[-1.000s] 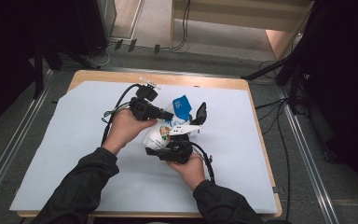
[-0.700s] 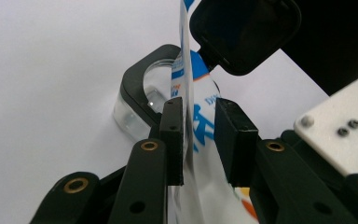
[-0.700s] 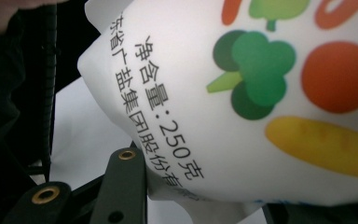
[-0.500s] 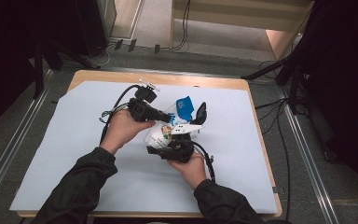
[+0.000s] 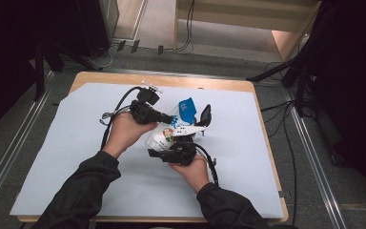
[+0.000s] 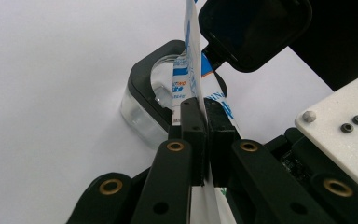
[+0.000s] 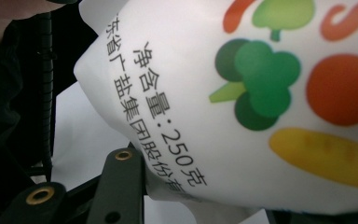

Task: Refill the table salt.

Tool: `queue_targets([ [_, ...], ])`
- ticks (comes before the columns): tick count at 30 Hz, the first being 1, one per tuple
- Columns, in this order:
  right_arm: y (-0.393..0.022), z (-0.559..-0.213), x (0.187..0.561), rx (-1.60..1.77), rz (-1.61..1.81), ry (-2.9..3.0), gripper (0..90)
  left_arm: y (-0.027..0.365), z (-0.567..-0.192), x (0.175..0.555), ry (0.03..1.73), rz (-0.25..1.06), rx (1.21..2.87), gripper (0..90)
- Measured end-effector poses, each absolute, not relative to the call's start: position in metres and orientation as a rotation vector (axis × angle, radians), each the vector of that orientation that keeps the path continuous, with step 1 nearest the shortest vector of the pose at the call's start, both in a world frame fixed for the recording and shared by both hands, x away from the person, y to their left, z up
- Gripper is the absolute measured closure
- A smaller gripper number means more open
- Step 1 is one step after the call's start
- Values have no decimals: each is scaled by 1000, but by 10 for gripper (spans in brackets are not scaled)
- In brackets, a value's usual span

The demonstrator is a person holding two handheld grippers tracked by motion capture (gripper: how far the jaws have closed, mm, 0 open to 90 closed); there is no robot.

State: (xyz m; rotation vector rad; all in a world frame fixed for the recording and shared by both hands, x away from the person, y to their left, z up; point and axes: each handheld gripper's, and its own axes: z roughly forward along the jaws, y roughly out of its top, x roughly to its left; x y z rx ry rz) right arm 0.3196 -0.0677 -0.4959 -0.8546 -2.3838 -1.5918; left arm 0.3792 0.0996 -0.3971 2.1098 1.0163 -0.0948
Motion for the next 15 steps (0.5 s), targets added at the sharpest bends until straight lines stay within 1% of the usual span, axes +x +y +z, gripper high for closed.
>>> queue_targets([
  [10,-68,-494,319,-867,-1596,-2388,640,99,-396,378,1008,-91,2100,899],
  [15,-71,-493,321,-870,-1630,-2320,641,101,-395,378,1003,-113,2092,848],
])
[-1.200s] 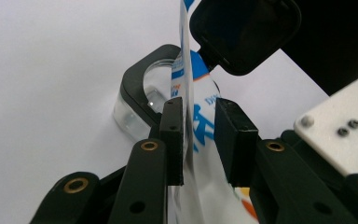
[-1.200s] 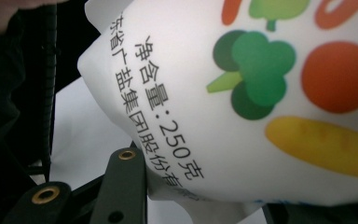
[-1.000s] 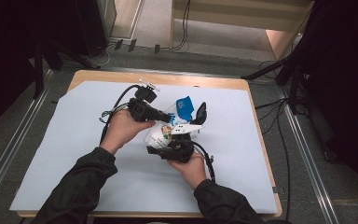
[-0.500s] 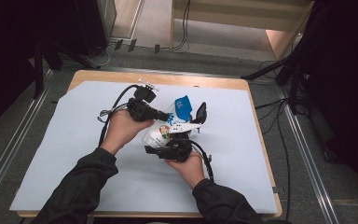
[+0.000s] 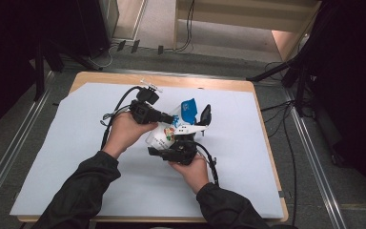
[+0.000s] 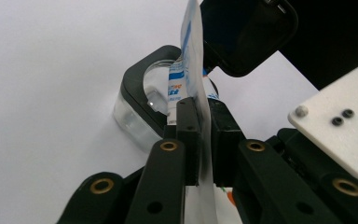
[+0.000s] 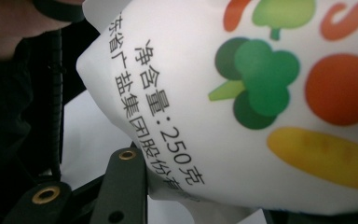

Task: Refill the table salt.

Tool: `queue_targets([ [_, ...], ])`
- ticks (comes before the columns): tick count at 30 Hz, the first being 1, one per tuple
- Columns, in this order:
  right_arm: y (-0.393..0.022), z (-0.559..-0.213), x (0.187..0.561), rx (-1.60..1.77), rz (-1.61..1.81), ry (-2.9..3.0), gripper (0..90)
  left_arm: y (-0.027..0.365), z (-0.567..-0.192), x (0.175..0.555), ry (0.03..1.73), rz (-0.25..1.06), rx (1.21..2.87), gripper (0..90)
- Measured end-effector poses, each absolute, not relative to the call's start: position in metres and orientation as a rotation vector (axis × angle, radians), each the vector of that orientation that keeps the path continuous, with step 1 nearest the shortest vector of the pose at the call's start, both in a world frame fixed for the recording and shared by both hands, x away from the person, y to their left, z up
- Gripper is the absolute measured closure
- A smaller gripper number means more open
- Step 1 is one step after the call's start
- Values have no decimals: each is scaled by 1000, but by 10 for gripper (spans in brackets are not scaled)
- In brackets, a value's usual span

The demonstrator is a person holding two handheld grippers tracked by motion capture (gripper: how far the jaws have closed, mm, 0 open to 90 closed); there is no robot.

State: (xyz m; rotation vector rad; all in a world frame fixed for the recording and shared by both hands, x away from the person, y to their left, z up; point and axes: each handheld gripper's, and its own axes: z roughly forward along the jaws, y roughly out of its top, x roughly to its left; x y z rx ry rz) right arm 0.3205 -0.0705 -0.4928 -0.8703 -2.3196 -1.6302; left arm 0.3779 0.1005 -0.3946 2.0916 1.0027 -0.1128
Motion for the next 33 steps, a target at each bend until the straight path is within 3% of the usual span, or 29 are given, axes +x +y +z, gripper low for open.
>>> queue_targets([
  [8,-72,-494,323,-869,-1625,-2312,639,100,-395,377,1003,-108,2108,898],
  [23,-65,-491,321,-883,-1583,-2394,589,105,-395,377,1025,-115,2081,900],
  [33,-67,-490,321,-887,-1604,-2372,641,105,-395,376,1014,-109,2080,899],
])
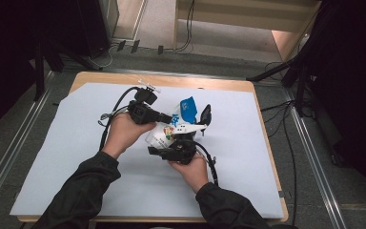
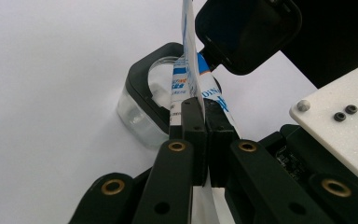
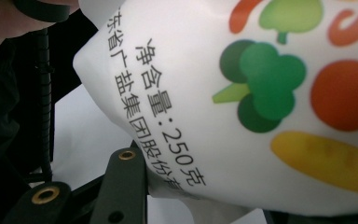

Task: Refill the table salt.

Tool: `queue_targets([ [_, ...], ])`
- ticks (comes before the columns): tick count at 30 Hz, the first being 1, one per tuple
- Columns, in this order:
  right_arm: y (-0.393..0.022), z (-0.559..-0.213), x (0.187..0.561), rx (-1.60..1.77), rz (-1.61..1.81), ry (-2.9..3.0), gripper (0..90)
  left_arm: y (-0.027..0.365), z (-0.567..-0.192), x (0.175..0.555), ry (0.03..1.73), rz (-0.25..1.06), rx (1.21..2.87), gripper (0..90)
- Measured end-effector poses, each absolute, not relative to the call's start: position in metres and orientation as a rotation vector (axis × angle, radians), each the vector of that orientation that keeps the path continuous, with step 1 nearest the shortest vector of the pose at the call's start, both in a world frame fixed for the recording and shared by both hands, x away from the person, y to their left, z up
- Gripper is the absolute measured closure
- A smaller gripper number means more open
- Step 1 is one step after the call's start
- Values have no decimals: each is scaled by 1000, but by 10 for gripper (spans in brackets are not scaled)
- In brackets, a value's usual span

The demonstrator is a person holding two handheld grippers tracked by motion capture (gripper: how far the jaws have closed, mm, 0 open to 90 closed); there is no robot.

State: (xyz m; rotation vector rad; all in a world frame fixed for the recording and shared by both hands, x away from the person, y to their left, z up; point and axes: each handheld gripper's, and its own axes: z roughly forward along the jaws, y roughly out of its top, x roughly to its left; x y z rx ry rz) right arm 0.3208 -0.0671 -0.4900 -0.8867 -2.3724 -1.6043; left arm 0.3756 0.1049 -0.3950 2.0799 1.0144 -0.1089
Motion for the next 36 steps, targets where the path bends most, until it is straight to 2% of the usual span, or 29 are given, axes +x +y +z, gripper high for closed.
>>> queue_targets([
  [8,-69,-490,323,-870,-1623,-2327,643,106,-395,375,1006,-113,2079,872],
  [24,-65,-489,323,-860,-1588,-2395,612,105,-395,374,1030,-97,2087,900],
  [36,-68,-487,323,-859,-1617,-2339,646,107,-394,374,1019,-103,2068,891],
])
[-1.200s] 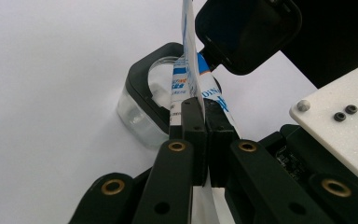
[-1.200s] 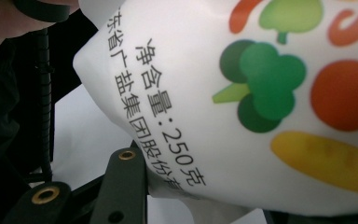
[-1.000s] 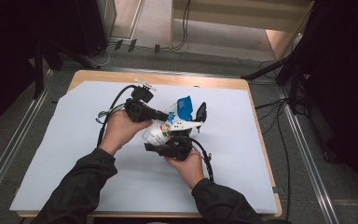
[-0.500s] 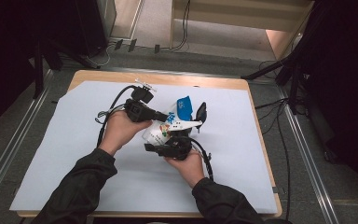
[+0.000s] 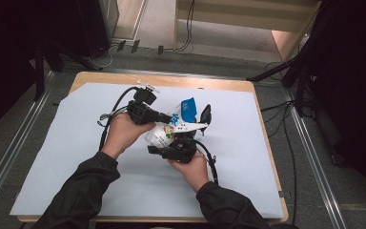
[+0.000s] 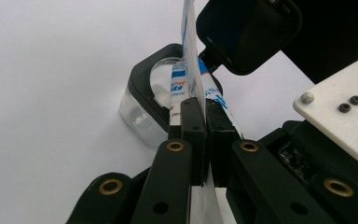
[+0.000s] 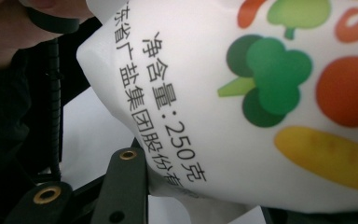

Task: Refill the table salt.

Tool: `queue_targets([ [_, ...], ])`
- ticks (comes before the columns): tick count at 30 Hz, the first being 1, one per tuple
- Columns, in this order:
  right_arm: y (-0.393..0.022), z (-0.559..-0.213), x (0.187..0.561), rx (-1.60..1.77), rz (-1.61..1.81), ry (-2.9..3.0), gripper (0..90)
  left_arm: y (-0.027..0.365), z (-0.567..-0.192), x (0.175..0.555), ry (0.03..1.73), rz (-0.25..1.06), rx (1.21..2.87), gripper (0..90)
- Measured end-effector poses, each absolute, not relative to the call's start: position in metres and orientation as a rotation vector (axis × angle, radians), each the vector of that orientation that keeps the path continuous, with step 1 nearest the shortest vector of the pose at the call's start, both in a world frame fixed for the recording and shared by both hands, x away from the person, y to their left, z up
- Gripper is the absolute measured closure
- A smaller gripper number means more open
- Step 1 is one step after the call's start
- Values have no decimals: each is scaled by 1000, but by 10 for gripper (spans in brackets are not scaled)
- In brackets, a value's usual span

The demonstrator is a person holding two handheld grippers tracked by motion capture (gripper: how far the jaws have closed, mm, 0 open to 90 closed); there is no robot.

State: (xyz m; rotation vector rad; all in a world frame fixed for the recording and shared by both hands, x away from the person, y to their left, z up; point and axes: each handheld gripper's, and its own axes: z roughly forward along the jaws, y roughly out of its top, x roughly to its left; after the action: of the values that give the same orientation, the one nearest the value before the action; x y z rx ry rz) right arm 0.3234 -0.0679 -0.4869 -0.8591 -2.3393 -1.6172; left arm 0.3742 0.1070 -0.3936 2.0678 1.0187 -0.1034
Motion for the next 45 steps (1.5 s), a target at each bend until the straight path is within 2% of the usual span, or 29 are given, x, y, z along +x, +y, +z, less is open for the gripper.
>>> queue_targets([
  [7,-72,-486,325,-865,-1637,-2291,647,109,-392,374,1006,-126,2056,835],
  [15,-72,-486,326,-847,-1633,-2290,647,108,-391,373,1005,-101,2073,877],
  [45,-74,-483,329,-821,-1624,-2263,645,108,-390,373,1005,-89,2059,880],
])
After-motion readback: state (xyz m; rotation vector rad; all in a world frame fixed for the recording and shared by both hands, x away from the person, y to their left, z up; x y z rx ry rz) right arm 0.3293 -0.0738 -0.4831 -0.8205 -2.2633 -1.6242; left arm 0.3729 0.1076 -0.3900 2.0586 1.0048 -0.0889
